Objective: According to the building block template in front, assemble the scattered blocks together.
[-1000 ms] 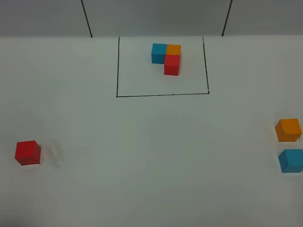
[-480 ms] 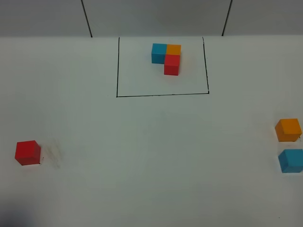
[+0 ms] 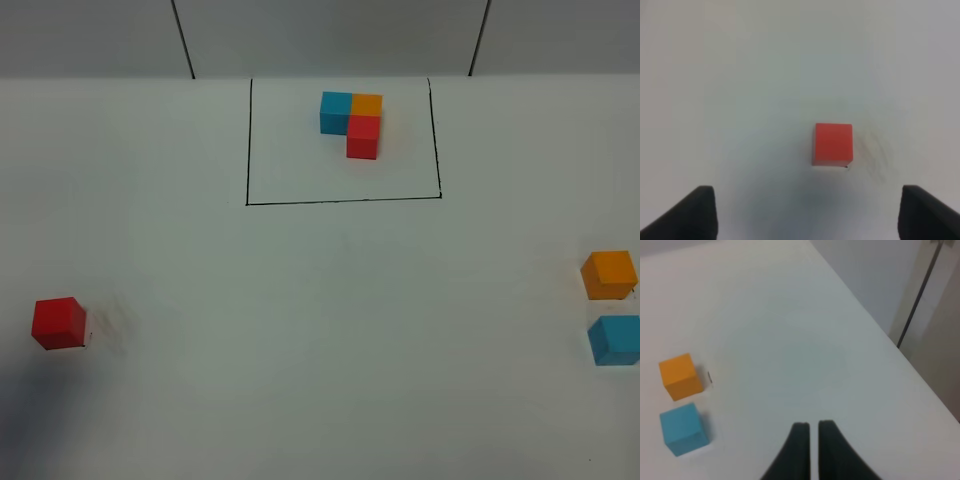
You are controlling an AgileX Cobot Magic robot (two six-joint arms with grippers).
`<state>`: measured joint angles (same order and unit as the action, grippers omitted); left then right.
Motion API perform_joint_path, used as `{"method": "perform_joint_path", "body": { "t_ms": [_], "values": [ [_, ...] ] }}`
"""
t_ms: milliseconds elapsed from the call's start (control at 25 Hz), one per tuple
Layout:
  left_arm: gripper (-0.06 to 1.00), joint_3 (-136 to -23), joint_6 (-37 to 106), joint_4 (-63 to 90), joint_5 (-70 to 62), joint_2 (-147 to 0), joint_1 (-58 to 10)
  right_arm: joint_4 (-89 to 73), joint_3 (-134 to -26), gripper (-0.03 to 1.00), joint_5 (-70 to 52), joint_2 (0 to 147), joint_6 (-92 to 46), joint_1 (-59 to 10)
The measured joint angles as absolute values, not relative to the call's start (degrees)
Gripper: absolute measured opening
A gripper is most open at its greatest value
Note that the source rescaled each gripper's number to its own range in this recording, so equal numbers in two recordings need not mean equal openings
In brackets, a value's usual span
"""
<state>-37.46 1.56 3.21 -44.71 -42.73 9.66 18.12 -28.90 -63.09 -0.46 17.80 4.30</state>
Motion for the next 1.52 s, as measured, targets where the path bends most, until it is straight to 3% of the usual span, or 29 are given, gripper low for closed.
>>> {"method": "perform_joint_path", "body": {
  "t_ms": [320, 880, 1520],
  "values": [
    [0.85, -37.5, 3.7, 7.9, -40.0, -56.7, 9.5, 18.1, -28.9, 0.0, -63.1, -0.5, 17.8, 4.3],
    [0.85, -37.5, 3.2, 8.9, -29.2, -76.1, 2.7, 18.1, -28.9, 0.0, -63.1, -0.5, 17.8, 4.3],
    [0.85, -37.5, 2.6, 8.7, -21.7, -90.5, 2.7, 18.1, -28.9, 0.0, -63.1, -0.5, 17.8, 4.3]
  ]
}}
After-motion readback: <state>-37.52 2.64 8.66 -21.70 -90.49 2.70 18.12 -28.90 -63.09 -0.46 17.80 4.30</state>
